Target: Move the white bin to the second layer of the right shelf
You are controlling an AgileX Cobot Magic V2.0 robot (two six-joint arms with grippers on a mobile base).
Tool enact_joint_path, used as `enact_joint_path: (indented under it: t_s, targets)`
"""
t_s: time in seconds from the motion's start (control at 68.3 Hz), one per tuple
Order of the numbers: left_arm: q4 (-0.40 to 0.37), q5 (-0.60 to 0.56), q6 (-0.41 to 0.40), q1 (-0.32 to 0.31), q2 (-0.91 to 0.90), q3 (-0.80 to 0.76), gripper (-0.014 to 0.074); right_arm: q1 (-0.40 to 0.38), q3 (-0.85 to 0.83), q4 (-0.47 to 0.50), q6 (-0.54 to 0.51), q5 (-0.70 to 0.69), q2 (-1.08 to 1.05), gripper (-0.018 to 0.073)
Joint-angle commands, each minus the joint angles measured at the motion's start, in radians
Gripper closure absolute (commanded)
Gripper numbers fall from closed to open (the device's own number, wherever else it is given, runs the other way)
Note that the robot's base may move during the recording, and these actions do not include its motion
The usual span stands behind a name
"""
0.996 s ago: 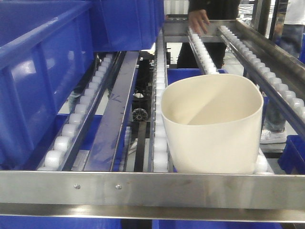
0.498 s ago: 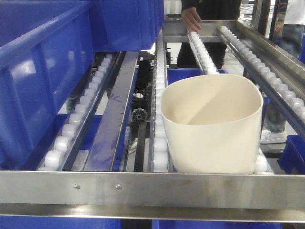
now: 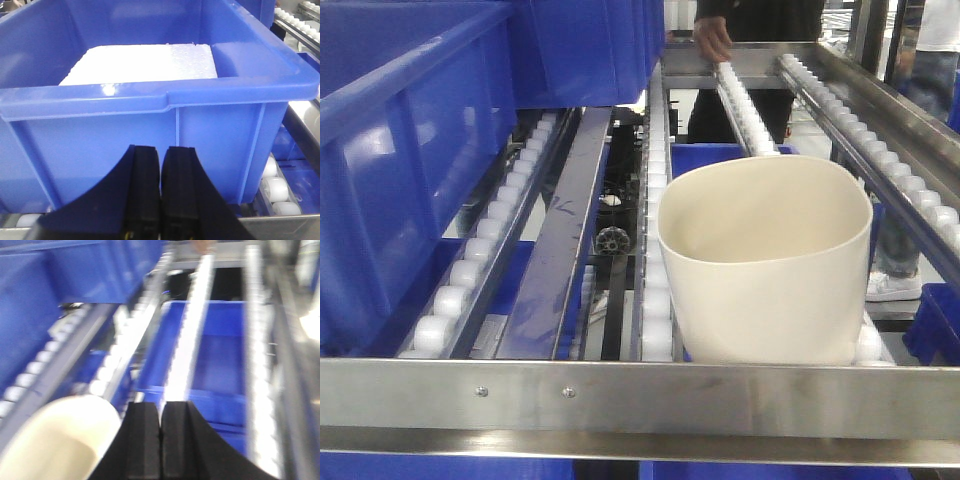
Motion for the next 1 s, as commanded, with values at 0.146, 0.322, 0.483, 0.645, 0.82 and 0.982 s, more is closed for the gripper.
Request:
enact_joint_path:
  t_s: [0.146,0.322,0.483,0.645,0.82,0.982]
  targets:
    - [0.0,-0.085,-0.003,-0.006,-0.014,0.037,0.0512,-0.073,0.143,-0.002,-0.002,-0.08,-0.181,0.0504]
    - [0.0,-0.085,-0.003,-0.006,-0.014,0.037,0.0512,-0.139,0.288,-0.002,-0.002,-0.08,-0.369,0.0504]
    - [0.0,-0.085,-0.003,-0.006,-0.014,0.037,0.0512,-0.187,0.345,-0.001,-0.002,-0.021,-0.535,0.0504]
    - [0.0,-0.085,-0.003,-0.006,-0.014,0.037,0.0512,-0.196,0.345,-0.001,-0.002,-0.003,-0.557,0.0504]
    - [0.0,-0.085,-0.003,-0.006,-0.014,0.037,0.0512,-0.192,0.345,-0.001,-0.002,-0.003,-0.557,0.0504]
    - [0.0,-0.085,-0.003,-0.006,-0.014,0.037,0.0512,-0.19,0.345,-0.001,-0.002,-0.003,-0.557,0.0504]
